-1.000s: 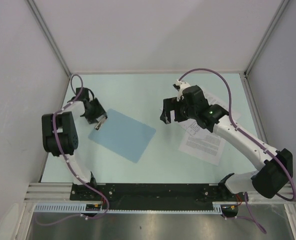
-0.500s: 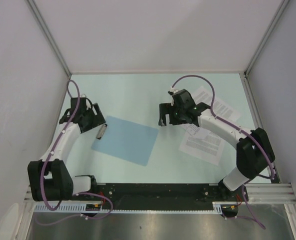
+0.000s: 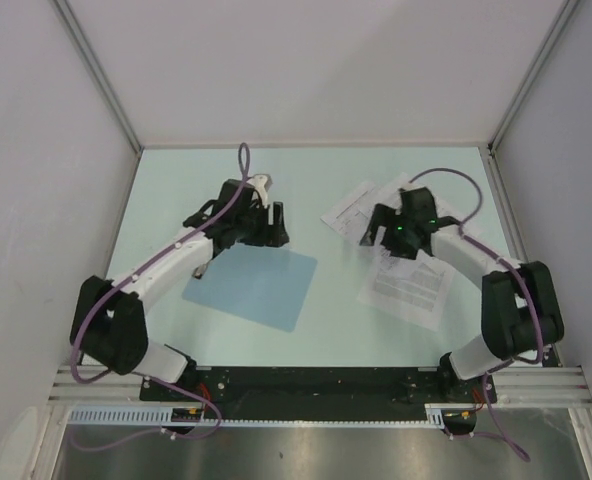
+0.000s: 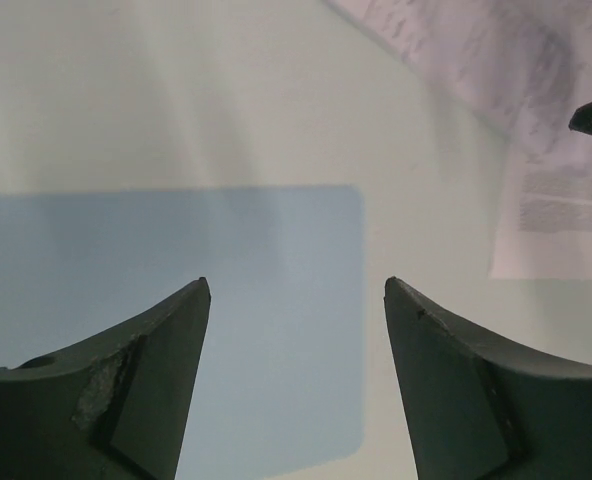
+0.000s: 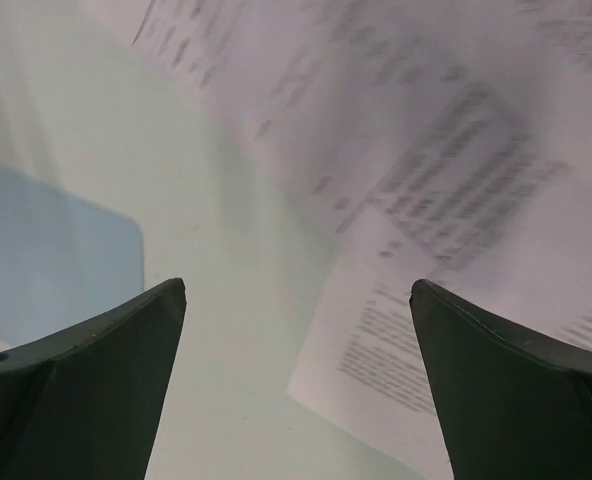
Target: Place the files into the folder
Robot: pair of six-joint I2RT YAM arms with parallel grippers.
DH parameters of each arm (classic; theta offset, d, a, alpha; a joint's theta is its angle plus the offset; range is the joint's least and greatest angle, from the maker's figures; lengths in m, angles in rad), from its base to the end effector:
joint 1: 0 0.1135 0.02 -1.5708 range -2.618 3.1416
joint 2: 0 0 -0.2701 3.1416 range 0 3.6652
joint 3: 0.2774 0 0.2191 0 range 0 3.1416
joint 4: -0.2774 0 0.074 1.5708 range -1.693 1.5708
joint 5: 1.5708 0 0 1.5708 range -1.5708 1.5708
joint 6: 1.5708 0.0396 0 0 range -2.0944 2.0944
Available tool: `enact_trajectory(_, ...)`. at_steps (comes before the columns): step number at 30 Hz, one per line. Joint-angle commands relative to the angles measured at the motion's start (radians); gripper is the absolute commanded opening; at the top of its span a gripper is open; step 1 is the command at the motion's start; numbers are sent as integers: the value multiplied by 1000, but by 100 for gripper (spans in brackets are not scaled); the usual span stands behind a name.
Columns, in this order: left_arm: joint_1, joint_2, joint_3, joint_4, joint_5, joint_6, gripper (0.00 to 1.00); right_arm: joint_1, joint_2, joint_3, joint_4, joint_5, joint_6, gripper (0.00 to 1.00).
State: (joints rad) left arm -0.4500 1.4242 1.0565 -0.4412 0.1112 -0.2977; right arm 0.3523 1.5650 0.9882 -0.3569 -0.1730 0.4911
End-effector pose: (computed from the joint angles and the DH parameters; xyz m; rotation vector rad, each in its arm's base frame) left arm 0.2475 -0.1244 0.2789 0.2387 2.4170 -0.4810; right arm 0.2745 0.1082 0.2281 0.1051 2.5735 0.5512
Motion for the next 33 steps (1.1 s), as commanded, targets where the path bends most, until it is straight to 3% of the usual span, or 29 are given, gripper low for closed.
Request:
enact_trajectory(1,-93,93,72,321,153,-188,75,-179,-166,-95,64,-39,95,100)
enact_trajectory(4,-150,195,158,277,131,-219,72,-249,-218,-138,18,-2,81,98)
enact_trajectory(7,-186,246,246,167,116,-201,69,-280,-273,-181,-26,24,37,86)
enact_trajectory(11,-197,161,208,101,41,-149,69,-343,-373,-262,-65,92,84,84)
enact_trajectory(17,-197,18,111,79,4,-109,70,-561,-425,-333,5,99,150,81)
enact_trajectory(20,-197,-8,74,156,49,-144,72,-610,-392,-315,71,67,88,84)
enact_trajectory(24,-208,83,92,335,223,-273,70,-607,-309,-229,98,170,27,100)
enact_trajectory(30,-302,350,281,559,239,-388,70,-674,-113,-76,170,135,-42,100)
enact_trajectory(33,-340,517,451,643,223,-443,70,-679,-47,-25,214,132,-86,100)
